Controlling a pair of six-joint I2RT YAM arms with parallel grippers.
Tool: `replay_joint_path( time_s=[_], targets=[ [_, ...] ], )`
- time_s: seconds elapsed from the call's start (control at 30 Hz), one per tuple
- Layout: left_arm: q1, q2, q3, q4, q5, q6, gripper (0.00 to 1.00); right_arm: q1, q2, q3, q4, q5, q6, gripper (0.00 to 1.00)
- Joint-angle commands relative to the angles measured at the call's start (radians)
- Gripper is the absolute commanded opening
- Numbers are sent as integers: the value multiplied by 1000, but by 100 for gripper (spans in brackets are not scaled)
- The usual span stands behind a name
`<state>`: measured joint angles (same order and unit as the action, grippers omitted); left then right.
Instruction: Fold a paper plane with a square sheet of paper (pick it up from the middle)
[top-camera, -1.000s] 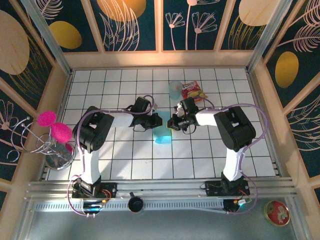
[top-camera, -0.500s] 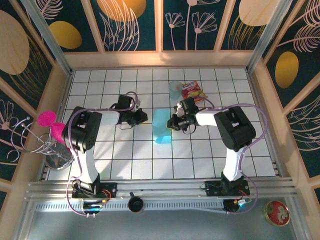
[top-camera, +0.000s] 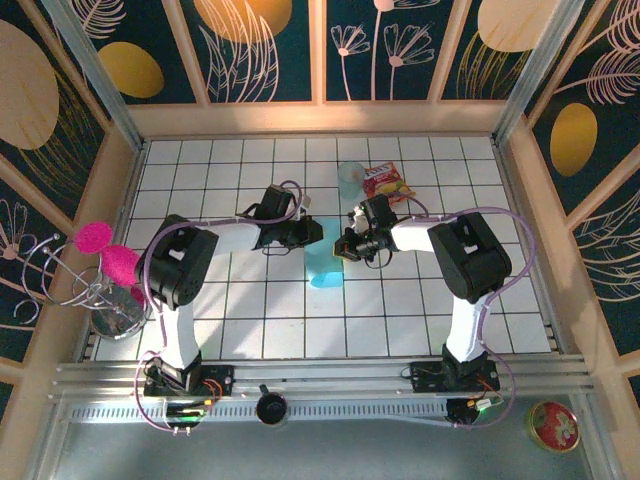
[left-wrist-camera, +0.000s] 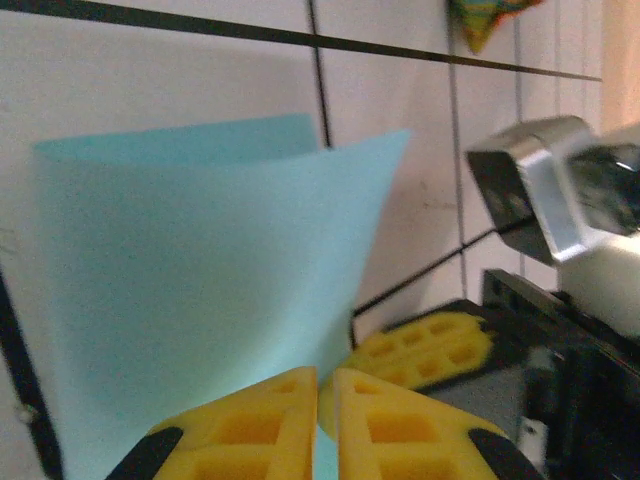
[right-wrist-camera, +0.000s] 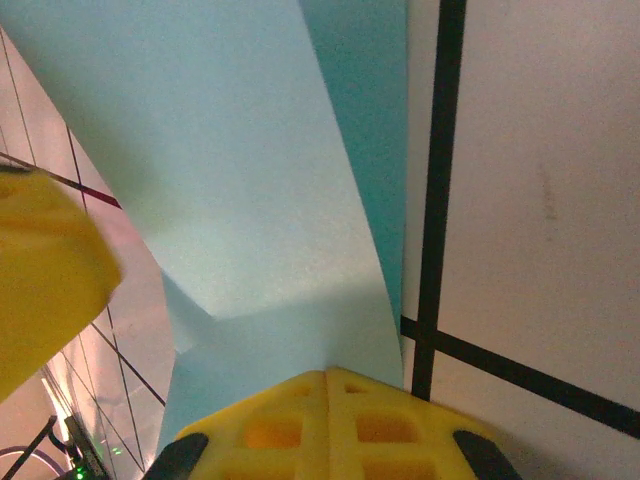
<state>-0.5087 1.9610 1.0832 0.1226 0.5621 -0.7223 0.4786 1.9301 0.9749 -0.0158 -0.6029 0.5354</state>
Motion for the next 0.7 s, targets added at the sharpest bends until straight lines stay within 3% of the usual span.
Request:
replay_joint_path(
  time_s=[0.0,0.2,0.47,0.67],
  targets=[
    [10,52,49,-77,-63,27,13,-32,124,-62,-176,316,-34,5],
    [36,104,96,-134,-120,70,12,-34,128,-62,-179,328,-39,5],
    [142,145,96,-133,-126,84,13,-38,129,-62,-186,344,-46,4],
    [170,88,127,-192,-159,123,13,-41,122,-59,-187,348,-49,5]
  ],
)
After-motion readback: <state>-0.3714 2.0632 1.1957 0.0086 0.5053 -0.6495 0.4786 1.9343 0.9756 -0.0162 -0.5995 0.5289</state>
